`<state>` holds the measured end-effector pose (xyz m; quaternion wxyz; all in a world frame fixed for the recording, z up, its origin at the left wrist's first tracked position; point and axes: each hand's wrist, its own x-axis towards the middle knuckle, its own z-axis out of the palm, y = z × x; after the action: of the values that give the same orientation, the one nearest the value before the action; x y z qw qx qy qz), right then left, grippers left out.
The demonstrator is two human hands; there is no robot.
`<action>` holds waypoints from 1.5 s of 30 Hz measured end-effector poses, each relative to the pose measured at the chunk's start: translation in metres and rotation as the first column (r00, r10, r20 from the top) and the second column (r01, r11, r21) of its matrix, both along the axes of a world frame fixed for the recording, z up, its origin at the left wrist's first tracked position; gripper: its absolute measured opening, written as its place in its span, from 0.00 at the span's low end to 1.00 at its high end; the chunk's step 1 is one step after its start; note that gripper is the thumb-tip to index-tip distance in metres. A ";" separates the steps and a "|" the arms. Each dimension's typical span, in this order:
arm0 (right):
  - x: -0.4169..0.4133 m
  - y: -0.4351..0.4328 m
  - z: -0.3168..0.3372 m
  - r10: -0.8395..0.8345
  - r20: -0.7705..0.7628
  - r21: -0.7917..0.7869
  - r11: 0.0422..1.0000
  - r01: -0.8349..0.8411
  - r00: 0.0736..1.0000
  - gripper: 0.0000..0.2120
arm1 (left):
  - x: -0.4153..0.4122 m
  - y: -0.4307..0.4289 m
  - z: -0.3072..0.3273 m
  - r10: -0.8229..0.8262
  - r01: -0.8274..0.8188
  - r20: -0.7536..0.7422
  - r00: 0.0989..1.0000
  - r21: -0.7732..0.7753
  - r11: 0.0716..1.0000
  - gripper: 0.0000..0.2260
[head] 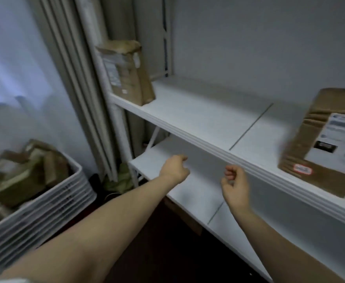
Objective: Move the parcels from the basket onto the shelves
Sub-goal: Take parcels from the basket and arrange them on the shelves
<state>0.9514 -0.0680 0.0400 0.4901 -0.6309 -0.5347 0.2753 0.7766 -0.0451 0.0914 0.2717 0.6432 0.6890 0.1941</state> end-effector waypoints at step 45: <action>-0.898 0.214 -0.165 0.912 0.035 -0.756 0.292 -0.586 0.409 0.22 | -0.820 0.009 -0.188 0.901 -0.802 -0.026 0.434 -0.467 0.373 0.18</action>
<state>0.0534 0.1455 -0.1248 -0.1015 -0.4559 -0.7418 0.4813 -0.0435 -0.0366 -0.0965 0.3384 0.0900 0.9078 0.2307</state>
